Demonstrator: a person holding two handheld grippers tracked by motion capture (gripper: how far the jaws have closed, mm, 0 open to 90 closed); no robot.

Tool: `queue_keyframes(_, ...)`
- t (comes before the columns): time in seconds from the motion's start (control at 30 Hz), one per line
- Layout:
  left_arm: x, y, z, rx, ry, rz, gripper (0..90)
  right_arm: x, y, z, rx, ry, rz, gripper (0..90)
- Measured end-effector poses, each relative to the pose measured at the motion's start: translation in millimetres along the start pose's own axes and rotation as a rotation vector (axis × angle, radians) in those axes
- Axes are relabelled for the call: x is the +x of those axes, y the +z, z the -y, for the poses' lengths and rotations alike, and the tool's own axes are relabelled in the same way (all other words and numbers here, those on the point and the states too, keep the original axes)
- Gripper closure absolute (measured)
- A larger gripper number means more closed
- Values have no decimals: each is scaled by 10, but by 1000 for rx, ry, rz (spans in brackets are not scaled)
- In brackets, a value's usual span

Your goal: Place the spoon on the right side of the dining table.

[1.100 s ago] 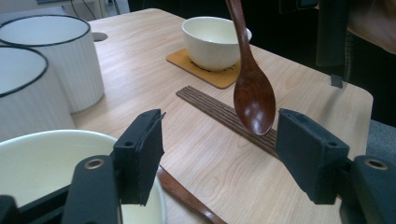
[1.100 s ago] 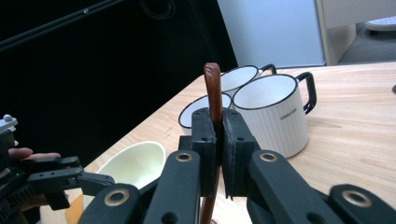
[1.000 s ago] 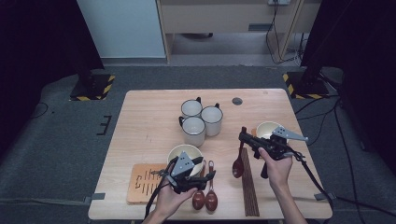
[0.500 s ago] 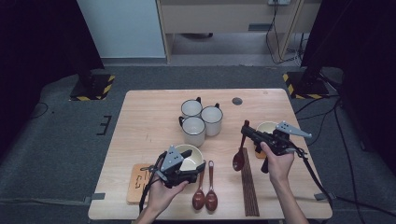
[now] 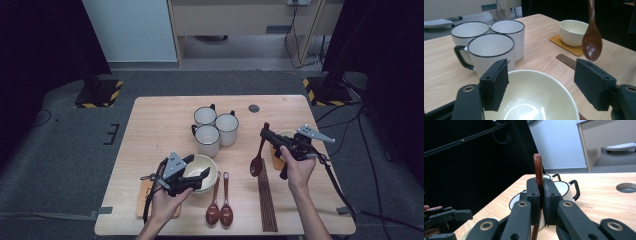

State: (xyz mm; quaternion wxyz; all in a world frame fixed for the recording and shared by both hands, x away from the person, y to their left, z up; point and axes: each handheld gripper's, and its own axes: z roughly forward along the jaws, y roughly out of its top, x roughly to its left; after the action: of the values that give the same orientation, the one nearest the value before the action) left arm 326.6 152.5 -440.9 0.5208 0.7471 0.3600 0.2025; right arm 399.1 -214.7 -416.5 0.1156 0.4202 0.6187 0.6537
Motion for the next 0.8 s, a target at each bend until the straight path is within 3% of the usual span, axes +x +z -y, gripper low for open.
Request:
queue_keyframes(0.47, 266, -135, -10, -37, -32, -76, 262, -47, 65, -116, -60, 14, 33, 852)
queue_keyframes(0.8, 452, -188, 40, -29, -58, -129, 260, -74, 110, -178, -82, 19, 48, 852)
